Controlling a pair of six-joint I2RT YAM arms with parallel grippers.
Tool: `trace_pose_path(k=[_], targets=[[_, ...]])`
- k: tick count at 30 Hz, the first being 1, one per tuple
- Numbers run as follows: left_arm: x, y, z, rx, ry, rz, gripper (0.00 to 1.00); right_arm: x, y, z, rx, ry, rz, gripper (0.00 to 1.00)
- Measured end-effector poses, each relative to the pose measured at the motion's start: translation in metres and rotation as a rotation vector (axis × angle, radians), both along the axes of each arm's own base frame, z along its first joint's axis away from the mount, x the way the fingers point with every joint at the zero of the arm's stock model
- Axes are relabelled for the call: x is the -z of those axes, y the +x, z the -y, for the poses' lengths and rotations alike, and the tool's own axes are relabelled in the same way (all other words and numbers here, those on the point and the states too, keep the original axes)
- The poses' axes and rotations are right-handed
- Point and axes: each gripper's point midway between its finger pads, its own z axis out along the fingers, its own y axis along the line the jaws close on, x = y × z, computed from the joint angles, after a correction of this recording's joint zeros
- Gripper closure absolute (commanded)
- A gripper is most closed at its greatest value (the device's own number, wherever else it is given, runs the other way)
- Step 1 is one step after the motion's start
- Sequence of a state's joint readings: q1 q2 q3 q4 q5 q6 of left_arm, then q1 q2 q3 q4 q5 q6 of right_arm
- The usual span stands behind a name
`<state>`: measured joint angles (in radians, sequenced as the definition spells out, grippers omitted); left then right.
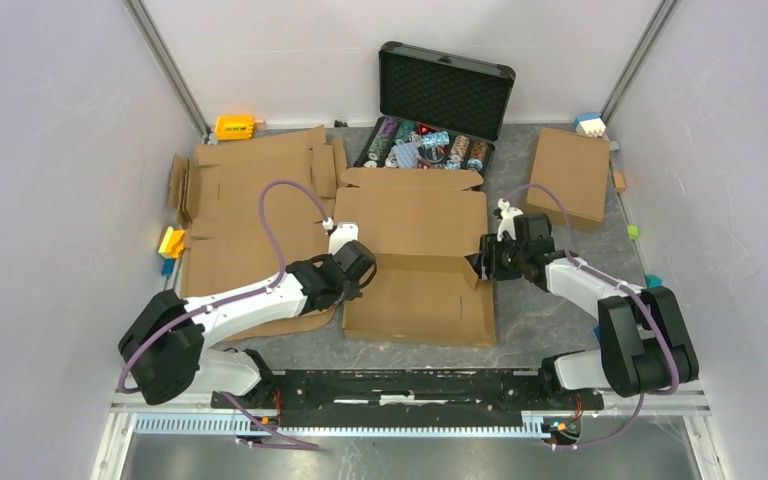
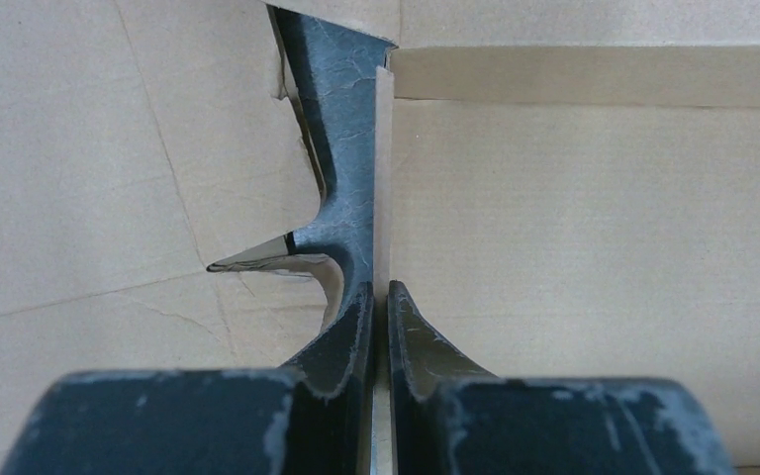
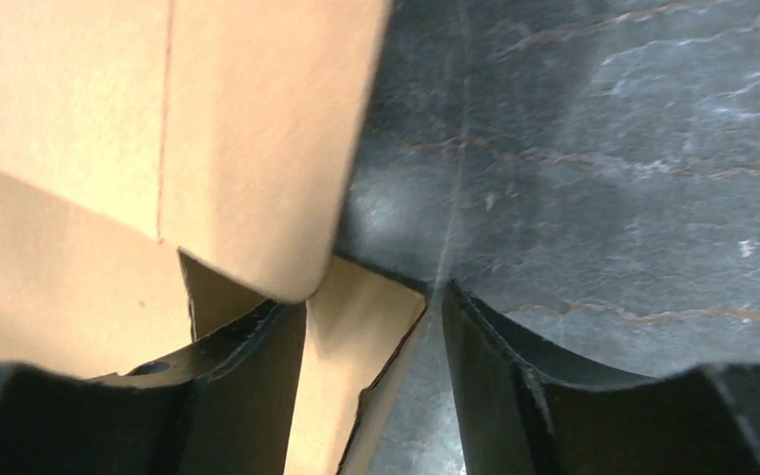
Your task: Fold the paper box
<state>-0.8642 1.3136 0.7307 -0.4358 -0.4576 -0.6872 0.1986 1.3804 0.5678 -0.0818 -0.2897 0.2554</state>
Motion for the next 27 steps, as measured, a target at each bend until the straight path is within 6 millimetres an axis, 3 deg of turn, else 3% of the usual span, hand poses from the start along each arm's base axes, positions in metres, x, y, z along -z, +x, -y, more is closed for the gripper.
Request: trace_pose_path(k=[8,23,27], targets=[[0.001,0.0,-0.003,-0.004,0.017,-0.005,0.98,0.001,-0.024,-0.015,-0.145,-0.12,-0.013,0.28],[0.003,-0.001,-0.004,-0.007,0.03,-0.014,0.98,-0.003,-0.028,-0.024,-0.167,-0.154,-0.013,0.18],[0.004,-0.001,-0.005,-0.024,0.028,-0.012,0.96,-0.006,-0.029,-0.019,-0.153,-0.174,-0.01,0.07]])
